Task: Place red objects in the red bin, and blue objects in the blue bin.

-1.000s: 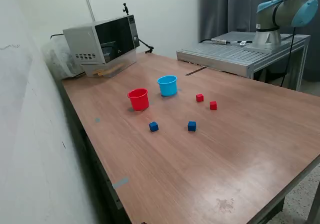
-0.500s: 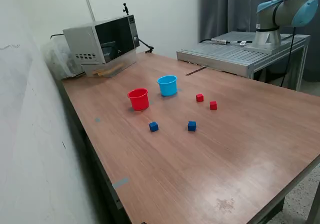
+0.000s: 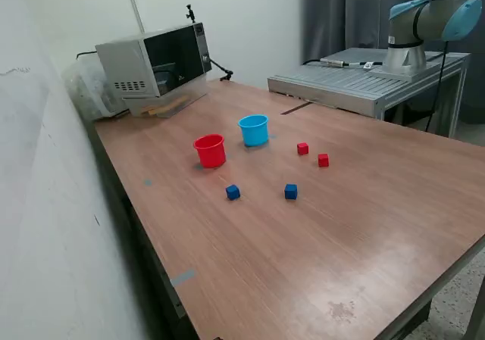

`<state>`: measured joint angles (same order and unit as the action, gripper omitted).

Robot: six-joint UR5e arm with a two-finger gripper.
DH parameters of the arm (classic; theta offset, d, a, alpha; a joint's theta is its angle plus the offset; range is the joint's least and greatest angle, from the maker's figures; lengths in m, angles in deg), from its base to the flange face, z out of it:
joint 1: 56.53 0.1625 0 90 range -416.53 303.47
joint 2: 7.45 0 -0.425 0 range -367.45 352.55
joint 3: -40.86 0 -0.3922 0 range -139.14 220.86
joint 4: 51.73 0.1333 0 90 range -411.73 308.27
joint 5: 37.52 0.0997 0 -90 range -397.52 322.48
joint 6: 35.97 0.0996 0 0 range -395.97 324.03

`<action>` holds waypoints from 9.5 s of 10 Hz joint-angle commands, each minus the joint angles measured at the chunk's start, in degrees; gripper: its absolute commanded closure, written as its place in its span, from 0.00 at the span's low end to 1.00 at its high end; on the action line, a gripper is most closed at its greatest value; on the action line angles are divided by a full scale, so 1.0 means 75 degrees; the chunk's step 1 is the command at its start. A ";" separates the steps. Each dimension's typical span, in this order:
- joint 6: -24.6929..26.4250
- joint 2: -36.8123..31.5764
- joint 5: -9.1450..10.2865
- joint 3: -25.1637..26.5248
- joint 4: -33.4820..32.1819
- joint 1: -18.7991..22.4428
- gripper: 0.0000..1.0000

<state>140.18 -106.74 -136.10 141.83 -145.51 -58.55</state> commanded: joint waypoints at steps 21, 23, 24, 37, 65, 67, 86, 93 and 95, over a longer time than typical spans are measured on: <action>0.0568 0.0662 0.0934 0.1170 -0.2464 -0.0013 0.00; 0.0793 0.1760 0.0969 0.1267 -0.3254 -0.0013 0.00; 0.0793 0.2231 0.0969 0.1279 -0.3780 -0.0013 0.00; 0.0840 0.5586 0.1203 0.0951 -0.6222 -0.0189 0.00; 0.2563 0.5692 -0.0906 -0.1531 -0.6141 -0.0399 1.00; 0.2238 0.5692 -0.1138 -0.2023 -0.5907 -0.0446 1.00; 0.1180 0.7673 -0.1046 -0.3736 -0.5695 -0.1009 1.00; -0.0280 0.6938 -0.1093 -0.3456 -0.5637 -0.0612 0.00; -0.1355 0.6375 -0.1047 -0.3152 -0.5345 -0.0366 0.00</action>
<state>139.89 -53.97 -144.27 115.86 -187.47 -63.62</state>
